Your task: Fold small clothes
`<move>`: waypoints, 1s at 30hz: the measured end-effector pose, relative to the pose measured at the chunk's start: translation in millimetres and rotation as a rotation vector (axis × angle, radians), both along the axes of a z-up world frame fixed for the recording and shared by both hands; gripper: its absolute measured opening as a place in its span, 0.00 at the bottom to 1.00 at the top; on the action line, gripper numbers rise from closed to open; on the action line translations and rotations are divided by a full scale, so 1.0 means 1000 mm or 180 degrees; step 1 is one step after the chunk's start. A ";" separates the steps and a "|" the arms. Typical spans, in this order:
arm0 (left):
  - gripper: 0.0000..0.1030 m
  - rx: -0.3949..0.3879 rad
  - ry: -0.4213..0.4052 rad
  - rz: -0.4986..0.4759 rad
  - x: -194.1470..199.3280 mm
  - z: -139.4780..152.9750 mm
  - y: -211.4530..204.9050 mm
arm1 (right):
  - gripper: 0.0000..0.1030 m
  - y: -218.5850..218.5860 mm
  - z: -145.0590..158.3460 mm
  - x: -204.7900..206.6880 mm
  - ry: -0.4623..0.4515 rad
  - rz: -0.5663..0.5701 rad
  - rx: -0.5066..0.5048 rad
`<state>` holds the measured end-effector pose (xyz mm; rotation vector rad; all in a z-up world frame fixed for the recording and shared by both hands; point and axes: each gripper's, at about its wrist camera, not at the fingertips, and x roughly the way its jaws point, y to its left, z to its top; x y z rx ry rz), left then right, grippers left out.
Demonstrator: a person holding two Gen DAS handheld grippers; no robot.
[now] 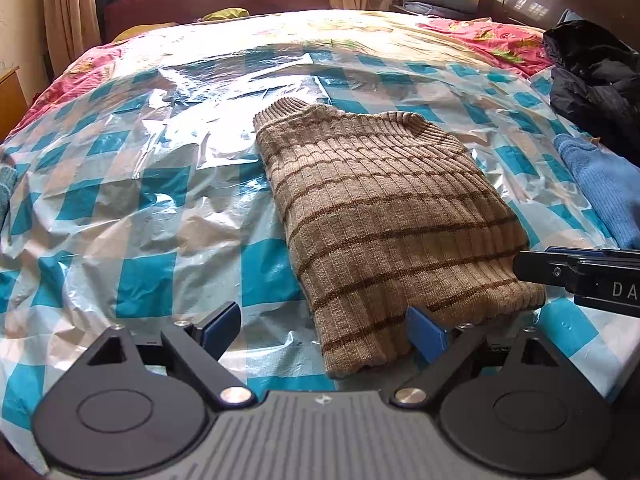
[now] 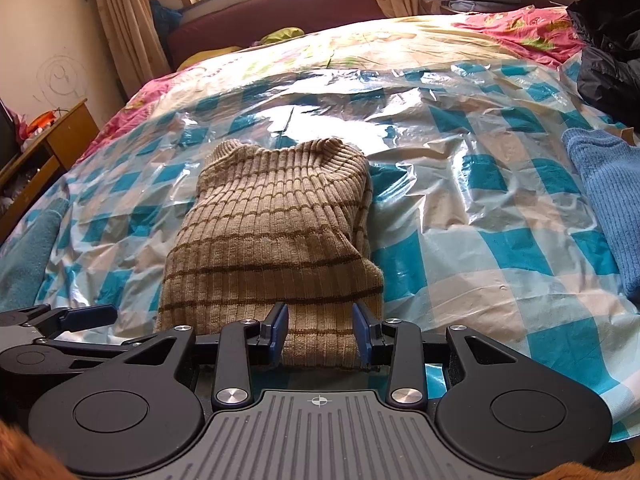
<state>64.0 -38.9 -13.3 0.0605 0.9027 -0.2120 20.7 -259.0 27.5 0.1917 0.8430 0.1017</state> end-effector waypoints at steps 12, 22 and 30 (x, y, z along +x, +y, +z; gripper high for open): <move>0.91 -0.0009 -0.0005 0.0032 0.011 0.001 0.002 | 0.35 -0.005 -0.001 0.024 -0.0005 -0.0004 -0.0018; 0.91 -0.0067 -0.0027 0.0084 0.027 0.005 0.005 | 0.40 -0.010 -0.003 0.040 0.0004 -0.0033 -0.0025; 0.91 -0.0036 -0.0030 0.0062 0.030 0.002 0.004 | 0.44 -0.013 -0.008 0.047 0.0006 -0.0050 -0.0132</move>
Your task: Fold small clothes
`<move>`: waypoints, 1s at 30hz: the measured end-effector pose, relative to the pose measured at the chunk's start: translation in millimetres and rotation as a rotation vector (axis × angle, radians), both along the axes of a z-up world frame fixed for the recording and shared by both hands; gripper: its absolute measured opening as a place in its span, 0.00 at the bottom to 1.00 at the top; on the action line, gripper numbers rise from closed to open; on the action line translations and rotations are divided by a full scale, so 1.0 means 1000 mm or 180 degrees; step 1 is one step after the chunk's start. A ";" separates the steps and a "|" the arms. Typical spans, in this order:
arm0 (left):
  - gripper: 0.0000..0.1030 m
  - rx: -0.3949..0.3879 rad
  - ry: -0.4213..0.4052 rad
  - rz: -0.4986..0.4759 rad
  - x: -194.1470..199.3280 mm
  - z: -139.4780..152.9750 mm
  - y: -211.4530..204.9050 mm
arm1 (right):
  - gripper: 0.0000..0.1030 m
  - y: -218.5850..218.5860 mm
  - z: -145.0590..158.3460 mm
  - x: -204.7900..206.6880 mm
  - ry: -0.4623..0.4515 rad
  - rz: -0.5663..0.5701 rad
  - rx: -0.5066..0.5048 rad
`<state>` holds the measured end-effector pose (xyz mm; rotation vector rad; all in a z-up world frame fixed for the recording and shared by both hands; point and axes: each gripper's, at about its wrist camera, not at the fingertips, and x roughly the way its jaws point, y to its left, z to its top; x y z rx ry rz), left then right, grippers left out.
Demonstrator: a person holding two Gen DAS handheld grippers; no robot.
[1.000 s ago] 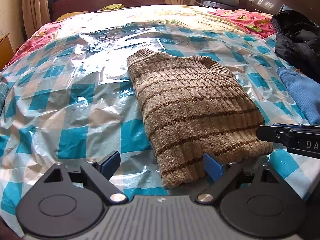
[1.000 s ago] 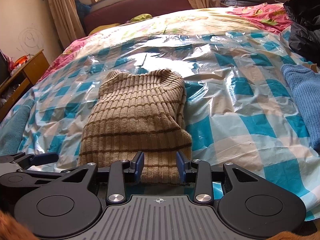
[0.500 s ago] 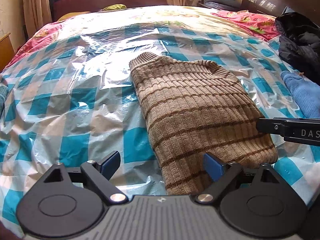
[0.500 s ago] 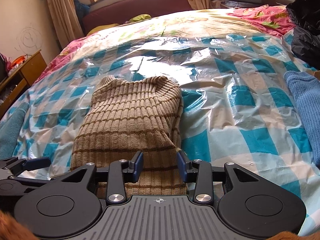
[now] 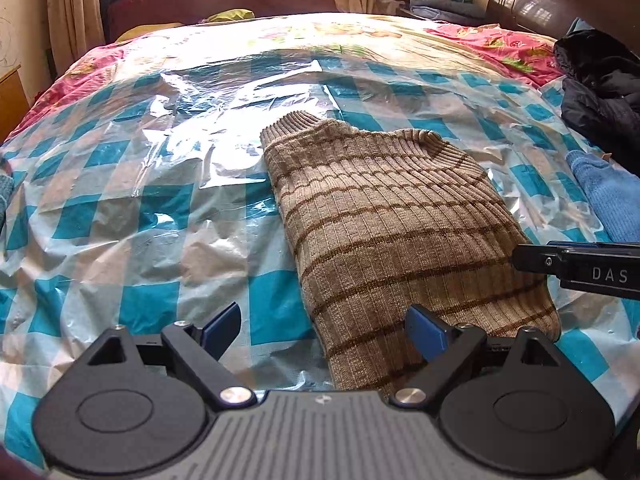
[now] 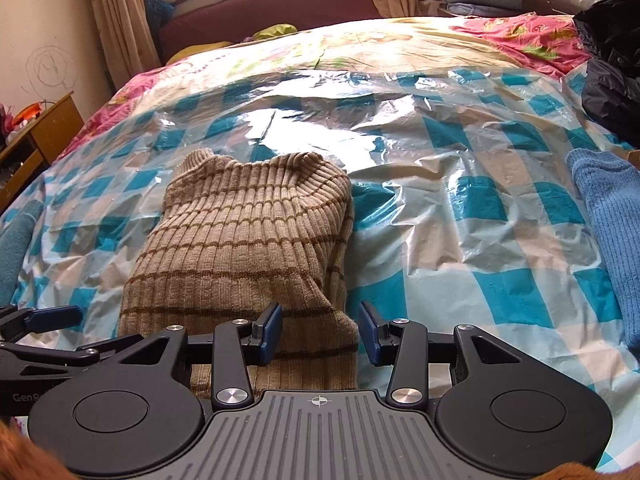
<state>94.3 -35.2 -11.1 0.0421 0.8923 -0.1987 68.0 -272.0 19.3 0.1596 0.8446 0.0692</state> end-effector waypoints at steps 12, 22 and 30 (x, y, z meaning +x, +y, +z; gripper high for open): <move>0.91 -0.0094 0.0026 0.0027 0.044 -0.007 0.000 | 0.54 -0.026 -0.042 0.054 0.0318 -0.0220 0.0811; 0.91 0.0199 -0.0105 -0.0035 0.044 -0.005 0.023 | 0.46 0.021 -0.051 0.048 0.0576 -0.0022 0.1355; 0.91 0.0053 -0.0178 -0.0254 0.029 -0.006 0.018 | 0.49 -0.006 -0.003 0.032 0.0212 -0.0365 0.0803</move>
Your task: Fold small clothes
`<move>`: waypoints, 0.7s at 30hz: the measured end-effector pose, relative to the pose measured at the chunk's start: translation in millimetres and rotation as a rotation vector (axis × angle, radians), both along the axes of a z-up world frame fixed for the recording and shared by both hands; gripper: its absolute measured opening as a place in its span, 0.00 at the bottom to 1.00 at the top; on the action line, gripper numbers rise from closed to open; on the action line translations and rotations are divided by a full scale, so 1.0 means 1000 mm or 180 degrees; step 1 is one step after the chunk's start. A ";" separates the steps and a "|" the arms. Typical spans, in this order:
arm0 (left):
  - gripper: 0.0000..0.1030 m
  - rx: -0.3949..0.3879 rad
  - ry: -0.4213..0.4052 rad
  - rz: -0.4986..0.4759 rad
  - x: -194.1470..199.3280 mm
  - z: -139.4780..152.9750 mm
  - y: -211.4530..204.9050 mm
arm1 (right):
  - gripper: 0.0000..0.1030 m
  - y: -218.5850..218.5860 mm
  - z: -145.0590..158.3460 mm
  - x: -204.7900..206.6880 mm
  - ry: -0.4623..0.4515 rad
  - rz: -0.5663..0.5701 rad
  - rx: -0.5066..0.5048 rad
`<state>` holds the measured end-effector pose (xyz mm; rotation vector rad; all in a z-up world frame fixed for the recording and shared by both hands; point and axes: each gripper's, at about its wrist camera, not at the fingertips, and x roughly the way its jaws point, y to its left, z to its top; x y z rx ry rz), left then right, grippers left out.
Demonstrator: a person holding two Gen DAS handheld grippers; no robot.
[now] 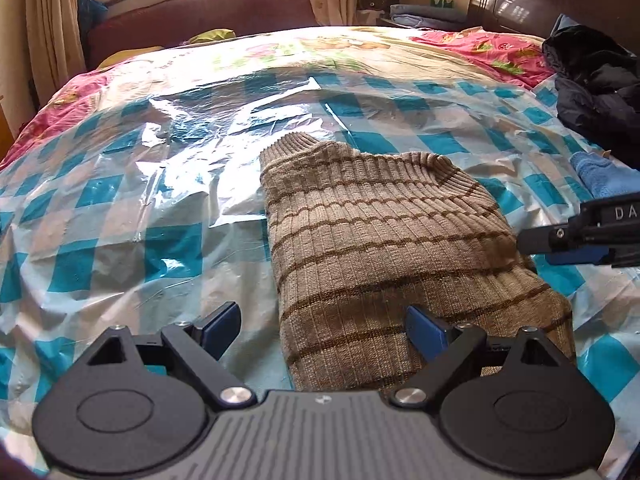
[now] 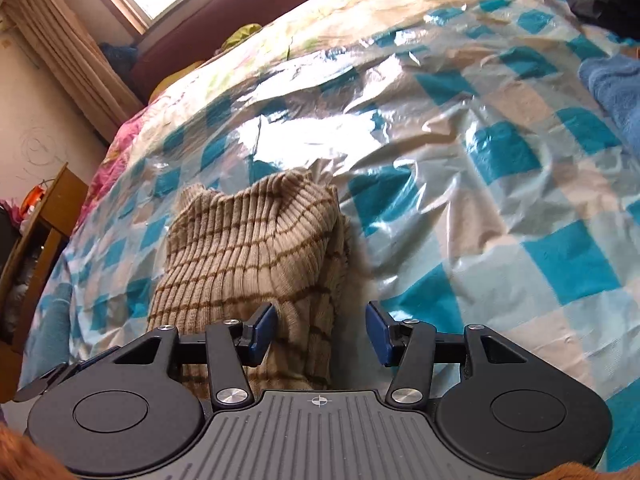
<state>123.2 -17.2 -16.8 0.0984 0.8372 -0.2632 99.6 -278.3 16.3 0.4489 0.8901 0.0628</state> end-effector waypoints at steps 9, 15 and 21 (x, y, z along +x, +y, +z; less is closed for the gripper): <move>0.91 -0.0042 -0.0033 -0.0028 -0.005 0.000 -0.003 | 0.25 0.028 -0.016 0.074 0.0079 0.0002 -0.0341; 0.91 -0.0123 0.0045 -0.0137 -0.011 -0.009 -0.007 | 0.10 -0.007 -0.038 0.063 0.0248 -0.0316 -0.0037; 0.91 -0.0046 0.0044 -0.0132 -0.018 -0.011 -0.010 | 0.18 0.006 -0.026 0.065 0.0209 -0.0195 -0.0249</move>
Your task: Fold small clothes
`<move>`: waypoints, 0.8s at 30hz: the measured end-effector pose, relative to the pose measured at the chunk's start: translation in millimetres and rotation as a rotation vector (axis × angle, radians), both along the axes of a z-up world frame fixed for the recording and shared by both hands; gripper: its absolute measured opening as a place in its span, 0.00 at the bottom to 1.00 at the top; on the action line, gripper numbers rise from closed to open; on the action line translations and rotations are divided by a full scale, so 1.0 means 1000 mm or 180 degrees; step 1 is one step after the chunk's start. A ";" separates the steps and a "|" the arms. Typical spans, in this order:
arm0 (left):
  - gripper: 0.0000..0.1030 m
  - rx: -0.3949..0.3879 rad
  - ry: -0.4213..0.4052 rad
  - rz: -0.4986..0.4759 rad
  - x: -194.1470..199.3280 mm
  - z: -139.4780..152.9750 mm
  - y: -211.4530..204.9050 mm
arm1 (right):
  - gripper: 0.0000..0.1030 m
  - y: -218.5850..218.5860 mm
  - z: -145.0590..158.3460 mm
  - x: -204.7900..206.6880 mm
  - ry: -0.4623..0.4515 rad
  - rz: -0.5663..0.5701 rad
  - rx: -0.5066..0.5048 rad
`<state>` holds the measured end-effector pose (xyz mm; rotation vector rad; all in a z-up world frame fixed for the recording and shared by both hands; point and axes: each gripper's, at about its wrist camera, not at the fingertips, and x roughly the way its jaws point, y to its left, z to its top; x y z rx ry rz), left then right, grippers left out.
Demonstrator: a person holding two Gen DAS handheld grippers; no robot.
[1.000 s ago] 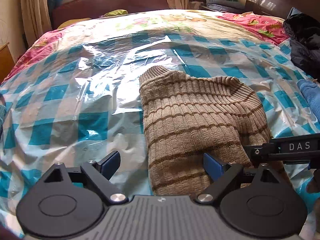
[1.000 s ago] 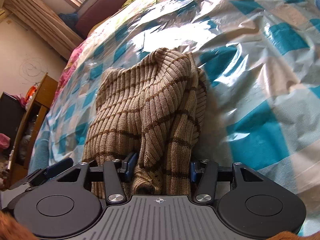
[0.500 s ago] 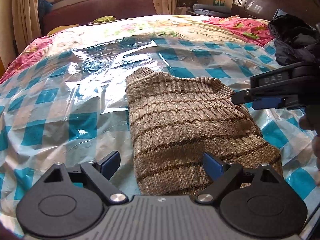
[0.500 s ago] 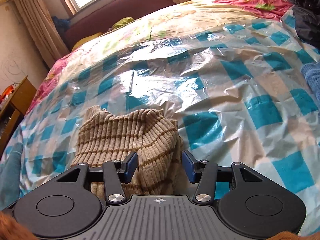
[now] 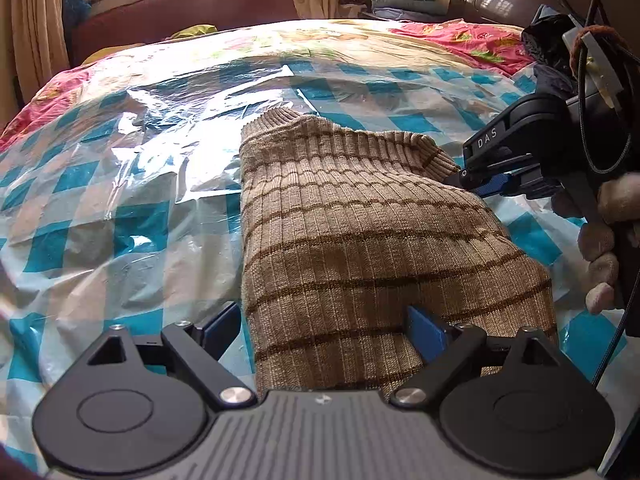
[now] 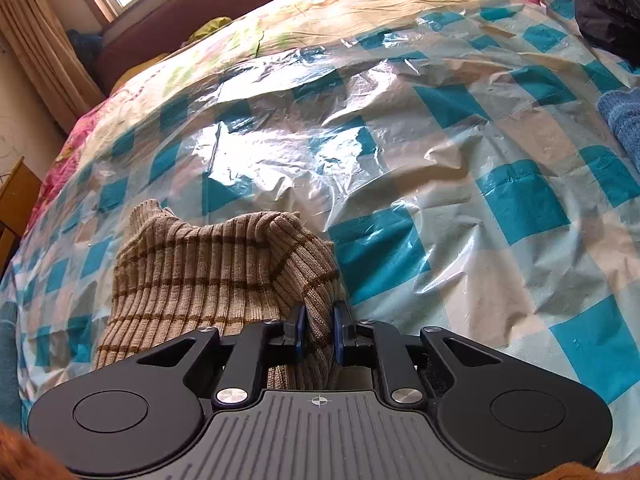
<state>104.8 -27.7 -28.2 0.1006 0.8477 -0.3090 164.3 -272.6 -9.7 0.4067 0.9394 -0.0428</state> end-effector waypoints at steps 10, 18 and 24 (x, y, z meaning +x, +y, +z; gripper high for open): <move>0.91 0.0228 -0.0028 0.0113 -0.020 0.003 0.001 | 0.20 0.020 0.048 -0.099 -0.0390 0.0373 0.0027; 0.91 0.0161 0.0168 0.0228 -0.040 -0.002 0.007 | 0.31 0.053 0.031 -0.165 -0.0246 0.0621 -0.0110; 0.92 0.0202 0.0224 0.0265 -0.052 -0.006 0.008 | 0.32 0.064 0.010 -0.176 -0.0067 0.0593 -0.0261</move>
